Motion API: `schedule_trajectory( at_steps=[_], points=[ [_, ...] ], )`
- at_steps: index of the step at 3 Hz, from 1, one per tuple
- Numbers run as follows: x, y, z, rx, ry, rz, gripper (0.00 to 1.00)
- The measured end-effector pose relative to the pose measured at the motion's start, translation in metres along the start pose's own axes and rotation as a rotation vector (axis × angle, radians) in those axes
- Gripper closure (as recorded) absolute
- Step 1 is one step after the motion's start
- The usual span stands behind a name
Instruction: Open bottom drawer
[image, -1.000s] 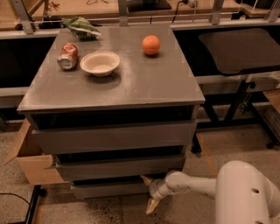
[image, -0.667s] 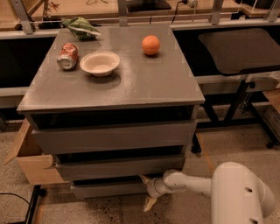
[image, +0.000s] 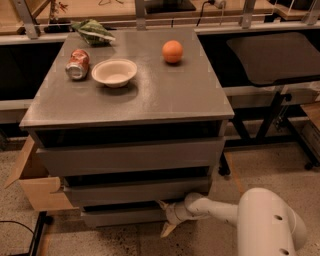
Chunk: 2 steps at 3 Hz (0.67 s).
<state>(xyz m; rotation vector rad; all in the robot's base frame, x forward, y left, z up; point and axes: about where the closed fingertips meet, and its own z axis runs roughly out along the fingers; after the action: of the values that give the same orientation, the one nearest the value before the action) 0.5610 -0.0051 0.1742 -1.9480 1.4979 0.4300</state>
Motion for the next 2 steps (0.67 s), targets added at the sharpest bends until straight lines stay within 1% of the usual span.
schedule_trajectory(
  at_steps=[2],
  points=[
    [0.004, 0.044, -0.007, -0.11, -0.027, 0.093, 0.61]
  ],
)
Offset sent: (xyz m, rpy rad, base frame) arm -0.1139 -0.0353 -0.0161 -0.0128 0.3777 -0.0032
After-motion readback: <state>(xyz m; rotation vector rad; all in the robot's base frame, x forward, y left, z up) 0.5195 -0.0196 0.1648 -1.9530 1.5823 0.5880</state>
